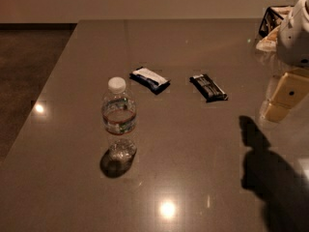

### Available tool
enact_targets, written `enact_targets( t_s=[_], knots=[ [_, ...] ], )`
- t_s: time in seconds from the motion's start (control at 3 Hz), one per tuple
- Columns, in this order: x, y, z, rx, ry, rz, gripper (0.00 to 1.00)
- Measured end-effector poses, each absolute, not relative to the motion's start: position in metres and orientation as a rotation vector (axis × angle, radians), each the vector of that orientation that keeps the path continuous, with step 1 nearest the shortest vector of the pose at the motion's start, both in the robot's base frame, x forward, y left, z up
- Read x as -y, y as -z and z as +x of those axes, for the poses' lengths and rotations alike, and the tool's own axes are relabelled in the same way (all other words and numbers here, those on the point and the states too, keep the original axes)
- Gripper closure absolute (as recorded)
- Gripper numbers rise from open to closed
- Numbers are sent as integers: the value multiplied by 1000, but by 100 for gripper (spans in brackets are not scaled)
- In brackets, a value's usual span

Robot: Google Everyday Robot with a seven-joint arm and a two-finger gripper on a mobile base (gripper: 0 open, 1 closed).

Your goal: Knock water bottle over

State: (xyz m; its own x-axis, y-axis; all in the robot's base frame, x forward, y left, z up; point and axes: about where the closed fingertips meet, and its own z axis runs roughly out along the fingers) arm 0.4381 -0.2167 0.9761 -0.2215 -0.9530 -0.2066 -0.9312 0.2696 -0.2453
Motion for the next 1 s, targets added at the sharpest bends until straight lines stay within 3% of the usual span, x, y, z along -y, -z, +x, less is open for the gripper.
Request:
enact_targets(
  t_s=[0.33,1.0],
  knots=[
    [217,-976,438,-2232,98,-1725,0],
    [192,-967,416,-2093,-113,-1736,0]
  ],
)
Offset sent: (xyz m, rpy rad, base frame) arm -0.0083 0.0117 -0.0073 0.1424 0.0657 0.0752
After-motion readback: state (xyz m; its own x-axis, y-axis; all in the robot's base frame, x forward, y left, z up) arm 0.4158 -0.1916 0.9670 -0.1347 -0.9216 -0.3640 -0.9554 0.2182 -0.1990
